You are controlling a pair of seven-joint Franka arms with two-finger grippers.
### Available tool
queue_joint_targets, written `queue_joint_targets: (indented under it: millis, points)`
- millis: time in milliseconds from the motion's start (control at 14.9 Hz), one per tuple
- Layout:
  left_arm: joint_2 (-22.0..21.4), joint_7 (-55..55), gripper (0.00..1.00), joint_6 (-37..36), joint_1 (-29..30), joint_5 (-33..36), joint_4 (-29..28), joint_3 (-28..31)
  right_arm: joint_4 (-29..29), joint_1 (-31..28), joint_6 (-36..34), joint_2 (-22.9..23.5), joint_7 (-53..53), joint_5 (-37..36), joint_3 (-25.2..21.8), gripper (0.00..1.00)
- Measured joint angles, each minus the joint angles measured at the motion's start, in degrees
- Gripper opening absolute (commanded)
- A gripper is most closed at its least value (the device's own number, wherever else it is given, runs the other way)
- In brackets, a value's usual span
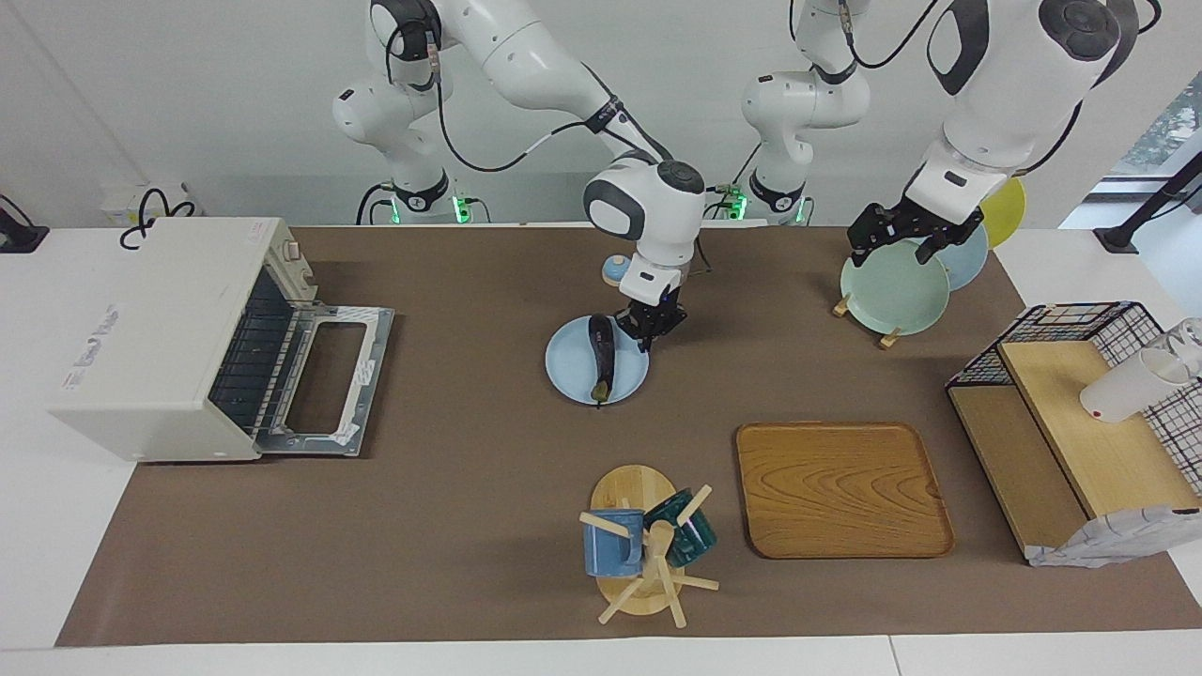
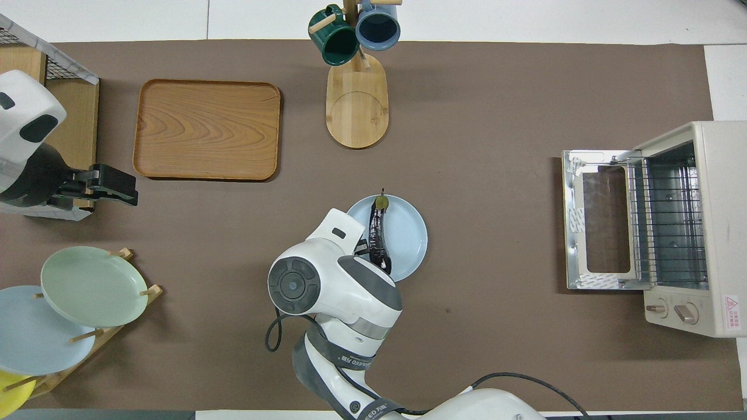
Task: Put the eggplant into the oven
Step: 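Grasp the eggplant on the blue plate with the right gripper, then carry the eggplant with the right gripper to the open oven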
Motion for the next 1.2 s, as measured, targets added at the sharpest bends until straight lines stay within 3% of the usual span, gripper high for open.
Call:
queue_joint_targets:
  millis: [268, 535, 936, 1204]
  points:
    - [0.0, 0.0, 1.0, -0.3, 0.0, 0.0, 0.0, -0.1, 4.5, -0.6, -11.6, -1.3, 0.0, -3.6, -0.5, 0.0]
    - [0.0, 0.0, 1.0, -0.3, 0.0, 0.0, 0.0, 0.0, 3.1, -10.3, -13.4, -6.2, -3.5, -4.2, -1.1, 0.0]
    - [0.0, 0.0, 1.0, -0.3, 0.0, 0.0, 0.0, 0.1, -12.7, -23.1, -13.5, -18.3, -10.9, -4.2, -1.2, 0.0]
    - [0.0, 0.0, 1.0, -0.3, 0.1, 0.0, 0.0, 0.2, -16.8, -35.3, -13.1, -21.7, -24.6, -4.2, -1.3, 0.0]
